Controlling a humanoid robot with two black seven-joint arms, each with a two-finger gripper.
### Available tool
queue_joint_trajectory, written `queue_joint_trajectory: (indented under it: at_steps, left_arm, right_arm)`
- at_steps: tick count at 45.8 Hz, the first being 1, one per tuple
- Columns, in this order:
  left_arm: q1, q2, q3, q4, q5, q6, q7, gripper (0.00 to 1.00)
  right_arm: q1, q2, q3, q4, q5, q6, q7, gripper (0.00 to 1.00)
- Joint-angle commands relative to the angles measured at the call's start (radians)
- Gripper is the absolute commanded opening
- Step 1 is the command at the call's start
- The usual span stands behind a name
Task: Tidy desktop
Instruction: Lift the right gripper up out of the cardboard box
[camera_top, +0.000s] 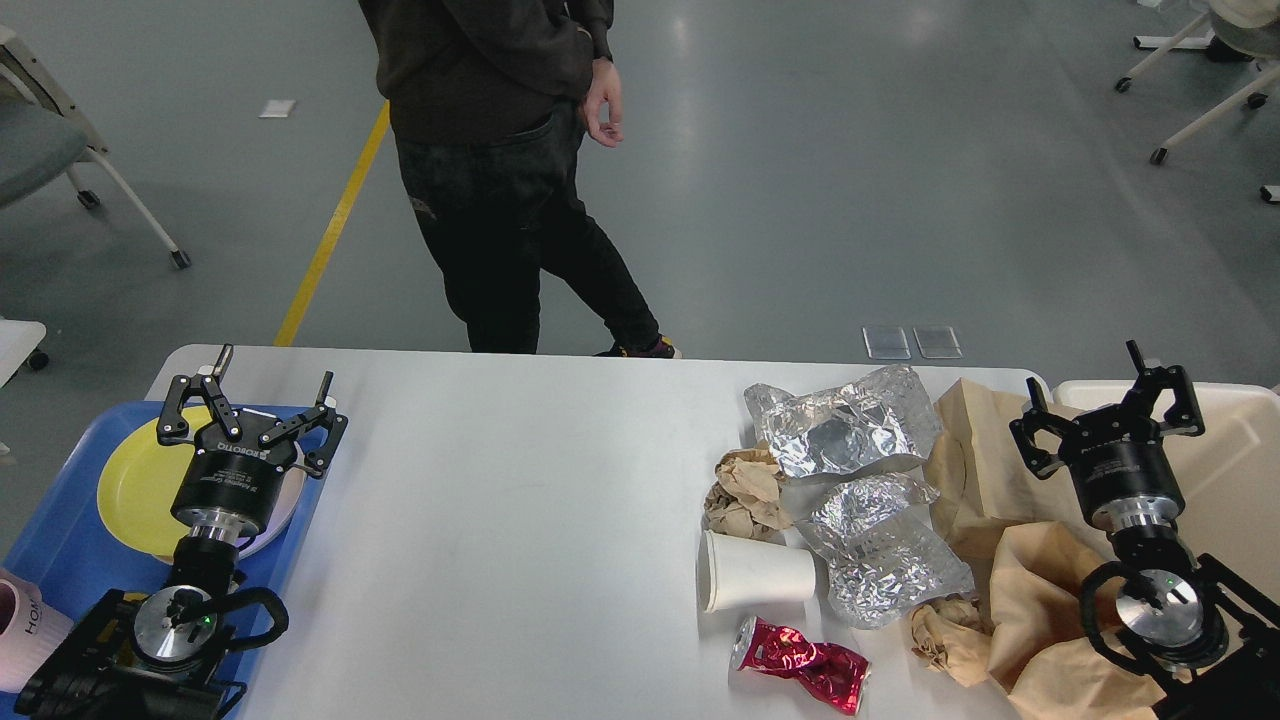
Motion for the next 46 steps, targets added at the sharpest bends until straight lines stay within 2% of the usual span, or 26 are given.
queue_joint_trajectory:
  at_steps: [1,25,28,34,38,46]
  left_arm:
    - [0.0,0.0,0.0,0.0,0.0,0.0,0.0,0.97]
    - [0.0,0.0,0.0,0.0,0.0,0.0,0.0,0.97]
    - [0.0,0.0,0.0,0.0,0.0,0.0,0.0,0.97]
    - [0.0,0.0,0.0,0.0,0.0,0.0,0.0,0.97]
    - [0.0,0.0,0.0,0.0,0.0,0.0,0.0,0.97]
    - [0.0,0.0,0.0,0.0,0.0,0.001,0.0,0.97]
  right_arm:
    - [-0.002,0.018,-0.002,0.002,0.0,0.002,0.002,1.0]
    - [0.07,-0.02,-0.009,0.042,-0.008,0.005,0.003,1.0]
    - [0.072,-0.053,-0.023,0.053,-0.009,0.006,0.003,1.0]
    - [0.116,-0.19,-0.163,0.091,-0.006,0.018,0.009,1.0]
    - [0.182,-0.242,-0.284,0.087,-0.003,0.075,0.011,1.0]
    - [0.383,-0.461,-0.647,0.085,-0.002,0.192,0.009,1.0]
